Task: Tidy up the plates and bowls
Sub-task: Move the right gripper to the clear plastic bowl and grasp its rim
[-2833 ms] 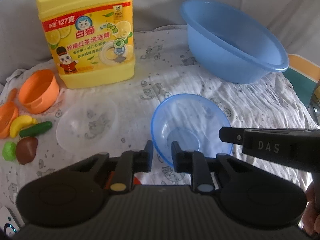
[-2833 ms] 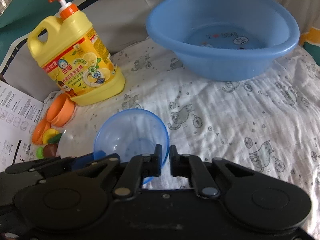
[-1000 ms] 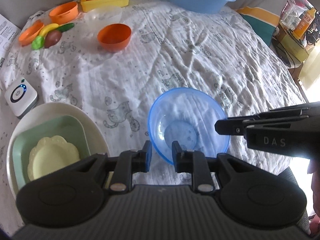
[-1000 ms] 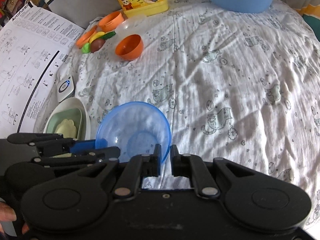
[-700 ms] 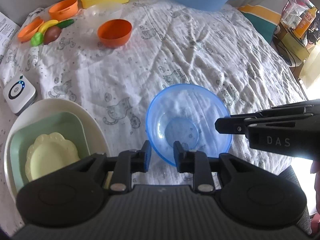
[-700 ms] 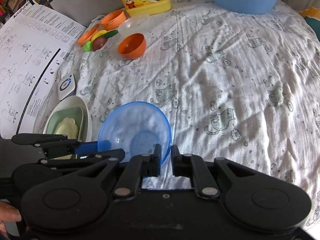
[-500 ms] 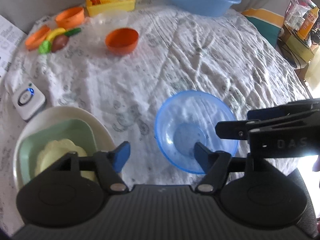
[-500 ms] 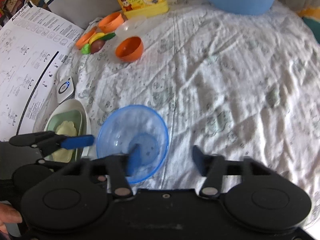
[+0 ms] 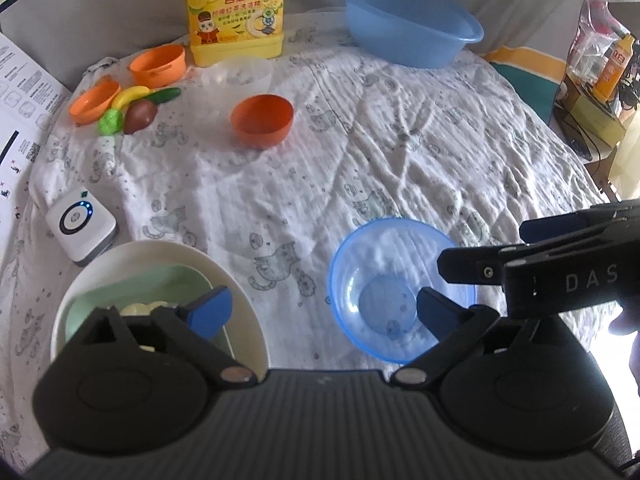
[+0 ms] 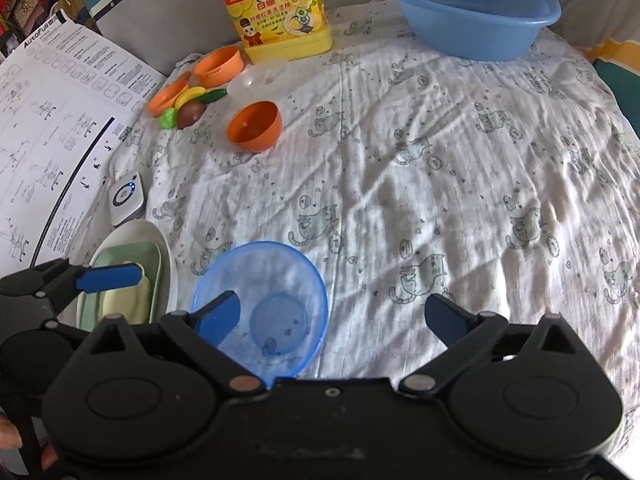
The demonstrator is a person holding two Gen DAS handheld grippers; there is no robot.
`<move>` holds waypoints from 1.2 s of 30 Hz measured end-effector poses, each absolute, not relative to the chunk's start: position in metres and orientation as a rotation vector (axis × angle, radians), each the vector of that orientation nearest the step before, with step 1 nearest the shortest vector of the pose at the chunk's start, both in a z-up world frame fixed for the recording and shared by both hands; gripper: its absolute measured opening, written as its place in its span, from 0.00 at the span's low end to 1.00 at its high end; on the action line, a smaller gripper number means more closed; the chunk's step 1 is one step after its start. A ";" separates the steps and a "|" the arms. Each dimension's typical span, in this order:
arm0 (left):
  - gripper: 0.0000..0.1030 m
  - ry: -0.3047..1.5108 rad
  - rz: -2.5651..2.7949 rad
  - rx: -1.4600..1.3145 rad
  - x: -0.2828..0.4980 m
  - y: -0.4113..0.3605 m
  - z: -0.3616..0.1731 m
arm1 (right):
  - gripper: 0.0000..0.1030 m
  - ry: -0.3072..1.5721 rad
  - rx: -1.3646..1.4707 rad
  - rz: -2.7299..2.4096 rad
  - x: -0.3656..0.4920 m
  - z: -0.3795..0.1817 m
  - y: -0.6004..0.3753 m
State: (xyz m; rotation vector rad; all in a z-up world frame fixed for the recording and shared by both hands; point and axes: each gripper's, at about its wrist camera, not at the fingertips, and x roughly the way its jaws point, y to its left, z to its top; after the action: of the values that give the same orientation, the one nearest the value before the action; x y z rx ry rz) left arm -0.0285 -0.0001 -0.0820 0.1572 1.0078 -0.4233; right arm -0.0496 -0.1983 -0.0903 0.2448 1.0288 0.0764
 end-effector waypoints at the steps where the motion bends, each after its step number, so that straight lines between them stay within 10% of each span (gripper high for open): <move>1: 0.99 1.008 -0.423 0.154 -0.028 0.001 -0.082 | 0.98 1.029 0.245 0.076 -0.050 -0.091 -0.198; 36: 1.00 0.856 -0.191 0.125 0.154 0.053 -0.053 | 1.00 0.932 0.279 0.070 0.134 -0.047 -0.171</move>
State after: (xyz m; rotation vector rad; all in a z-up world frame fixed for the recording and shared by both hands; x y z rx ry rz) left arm 0.1535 0.0526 -0.0533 0.1253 0.8563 -0.1914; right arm 0.1338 -0.1714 -0.0472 0.2792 0.9322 0.0703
